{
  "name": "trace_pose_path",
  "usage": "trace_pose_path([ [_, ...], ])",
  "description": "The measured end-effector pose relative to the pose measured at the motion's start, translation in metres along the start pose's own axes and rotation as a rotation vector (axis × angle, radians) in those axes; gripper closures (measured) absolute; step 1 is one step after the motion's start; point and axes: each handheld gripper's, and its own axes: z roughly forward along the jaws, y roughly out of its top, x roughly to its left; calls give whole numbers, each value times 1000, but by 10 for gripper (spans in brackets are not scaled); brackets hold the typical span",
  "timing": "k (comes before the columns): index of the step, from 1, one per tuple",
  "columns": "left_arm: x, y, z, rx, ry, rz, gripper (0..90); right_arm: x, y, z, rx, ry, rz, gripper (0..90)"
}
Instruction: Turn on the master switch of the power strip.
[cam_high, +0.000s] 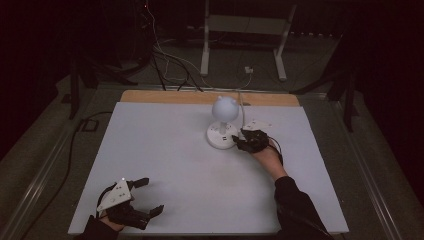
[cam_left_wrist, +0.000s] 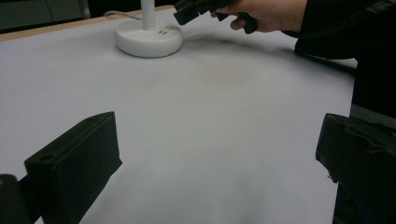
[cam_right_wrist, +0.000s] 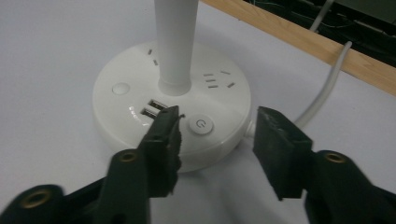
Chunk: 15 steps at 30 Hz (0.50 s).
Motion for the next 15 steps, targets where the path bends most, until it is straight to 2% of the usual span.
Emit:
trace_pose_path([
  [7,-1,0,1,1,-3,2,3,1,1,2,4,-23,-1,632],
  [8,-1,0,1,1,-3,2,3,1,1,2,3,-30,-7,667],
  [11,-1,0,0,0,-3,0,3,2,2,2,1,-42,-24,695],
  [13,0,0,0,1,-4,0,3,3,3,2,-4,-52,-38,753],
  [15,-1,0,1,3,-4,0,3,2,3,1,-6,-52,-37,776],
])
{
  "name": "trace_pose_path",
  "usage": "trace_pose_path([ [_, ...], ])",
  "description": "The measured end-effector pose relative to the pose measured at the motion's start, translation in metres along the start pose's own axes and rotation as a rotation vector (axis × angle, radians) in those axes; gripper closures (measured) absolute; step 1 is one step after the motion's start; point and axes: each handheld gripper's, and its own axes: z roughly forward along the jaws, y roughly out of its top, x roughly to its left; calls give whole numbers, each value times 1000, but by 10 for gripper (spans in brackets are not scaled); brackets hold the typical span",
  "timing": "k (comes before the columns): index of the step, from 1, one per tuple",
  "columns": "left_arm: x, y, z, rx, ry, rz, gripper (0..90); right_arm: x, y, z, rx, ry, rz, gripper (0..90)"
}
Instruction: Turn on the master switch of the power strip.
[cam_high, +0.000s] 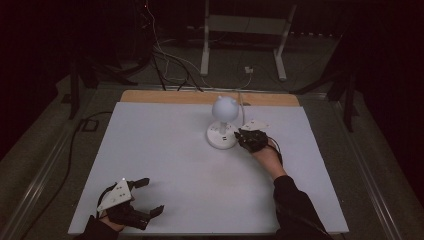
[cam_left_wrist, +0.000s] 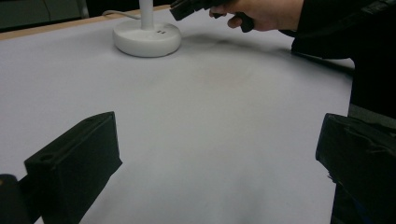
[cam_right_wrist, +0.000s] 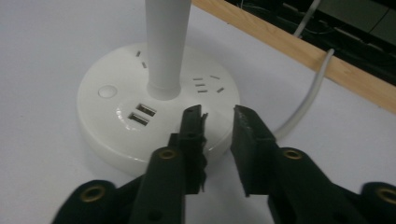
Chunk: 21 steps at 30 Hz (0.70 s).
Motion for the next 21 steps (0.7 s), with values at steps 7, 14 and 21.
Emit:
trace_pose_path([
  [7,-1,0,0,-2,0,3,3,-1,3,-1,-4,4,9,900],
  [14,-1,0,0,-3,-1,2,3,1,6,1,3,32,-16,900],
  [21,0,0,0,-2,-1,1,3,2,7,3,-6,45,21,900],
])
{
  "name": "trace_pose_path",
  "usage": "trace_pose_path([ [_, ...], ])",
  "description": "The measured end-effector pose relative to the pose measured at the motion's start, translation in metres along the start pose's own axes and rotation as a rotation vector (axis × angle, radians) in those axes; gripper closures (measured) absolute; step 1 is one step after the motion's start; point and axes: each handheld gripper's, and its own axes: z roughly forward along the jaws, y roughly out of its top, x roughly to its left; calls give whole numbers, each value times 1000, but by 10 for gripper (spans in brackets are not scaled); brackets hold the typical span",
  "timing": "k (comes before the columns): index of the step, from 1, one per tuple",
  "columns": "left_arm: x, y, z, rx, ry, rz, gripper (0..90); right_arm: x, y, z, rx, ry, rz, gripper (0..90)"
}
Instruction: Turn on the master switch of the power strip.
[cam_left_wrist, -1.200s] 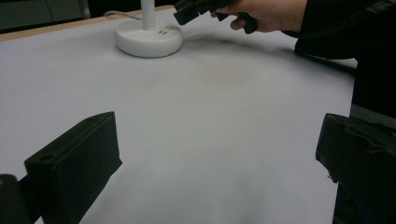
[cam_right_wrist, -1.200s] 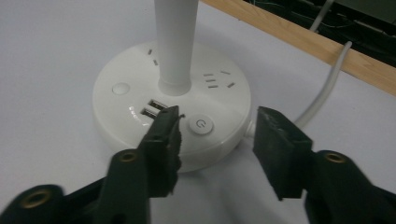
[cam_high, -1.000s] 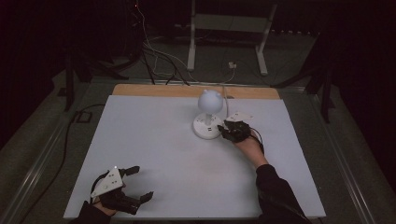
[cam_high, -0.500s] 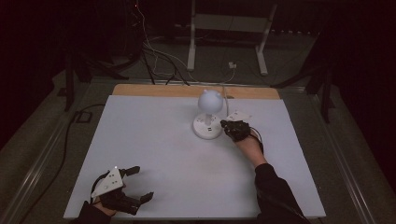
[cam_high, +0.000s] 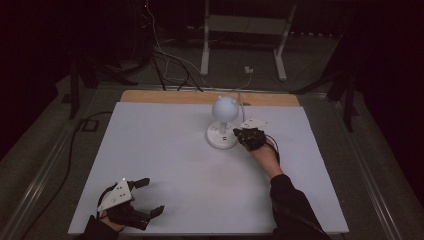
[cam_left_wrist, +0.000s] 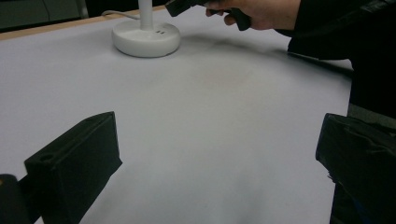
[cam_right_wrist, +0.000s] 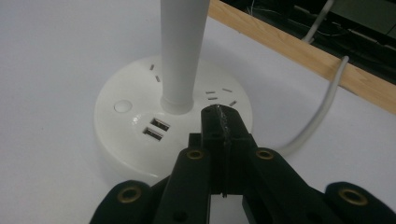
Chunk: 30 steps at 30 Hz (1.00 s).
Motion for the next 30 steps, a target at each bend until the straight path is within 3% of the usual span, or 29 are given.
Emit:
trace_pose_path([
  [22,0,0,0,-1,0,-3,3,4,-4,14,26,-13,24,900],
  [30,0,0,0,-3,-3,-3,3,4,-6,14,10,-8,36,900],
])
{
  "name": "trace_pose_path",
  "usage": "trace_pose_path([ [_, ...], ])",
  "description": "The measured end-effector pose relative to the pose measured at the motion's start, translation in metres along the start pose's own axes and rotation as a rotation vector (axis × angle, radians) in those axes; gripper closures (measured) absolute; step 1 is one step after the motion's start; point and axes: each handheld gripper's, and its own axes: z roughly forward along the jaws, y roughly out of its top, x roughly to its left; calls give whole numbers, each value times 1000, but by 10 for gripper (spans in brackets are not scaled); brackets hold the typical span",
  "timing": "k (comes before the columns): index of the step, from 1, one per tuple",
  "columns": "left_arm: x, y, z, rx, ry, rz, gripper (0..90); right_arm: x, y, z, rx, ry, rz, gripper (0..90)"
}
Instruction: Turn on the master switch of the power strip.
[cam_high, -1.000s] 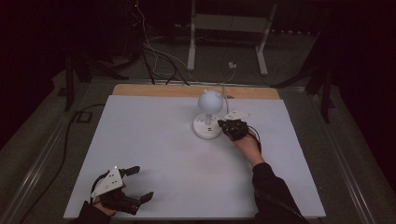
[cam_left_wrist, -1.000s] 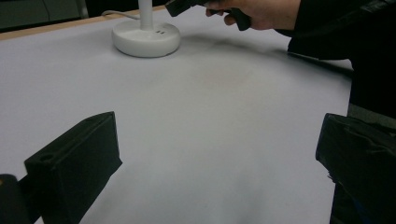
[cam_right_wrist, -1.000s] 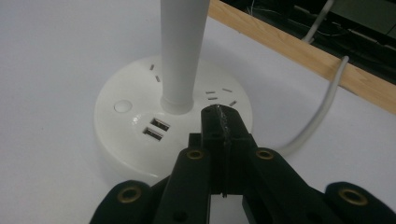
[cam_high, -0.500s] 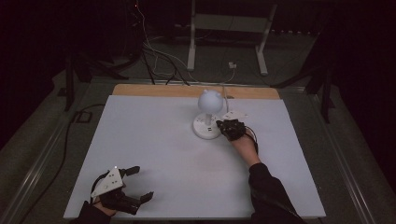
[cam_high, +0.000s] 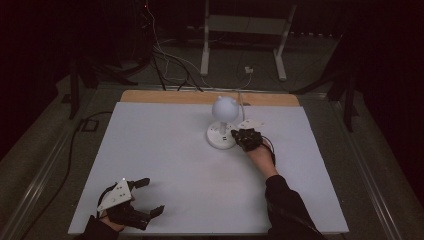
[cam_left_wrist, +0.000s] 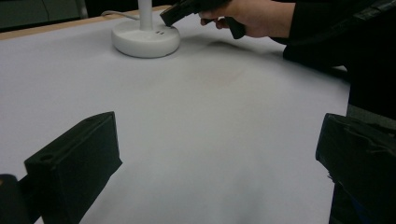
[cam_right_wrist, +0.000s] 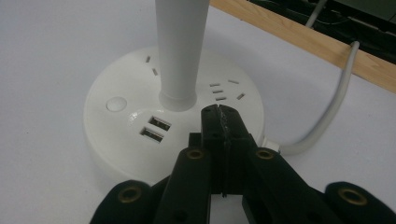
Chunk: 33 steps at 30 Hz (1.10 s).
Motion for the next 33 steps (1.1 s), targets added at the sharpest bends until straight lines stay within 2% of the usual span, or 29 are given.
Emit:
trace_pose_path([
  [11,-1,0,1,2,-1,0,3,3,-1,0,4,-18,-46,900],
  [21,-1,0,1,2,-4,-3,3,5,0,1,14,-30,-62,900],
  [33,0,0,1,1,-4,-2,3,3,-2,2,11,-17,-57,900],
])
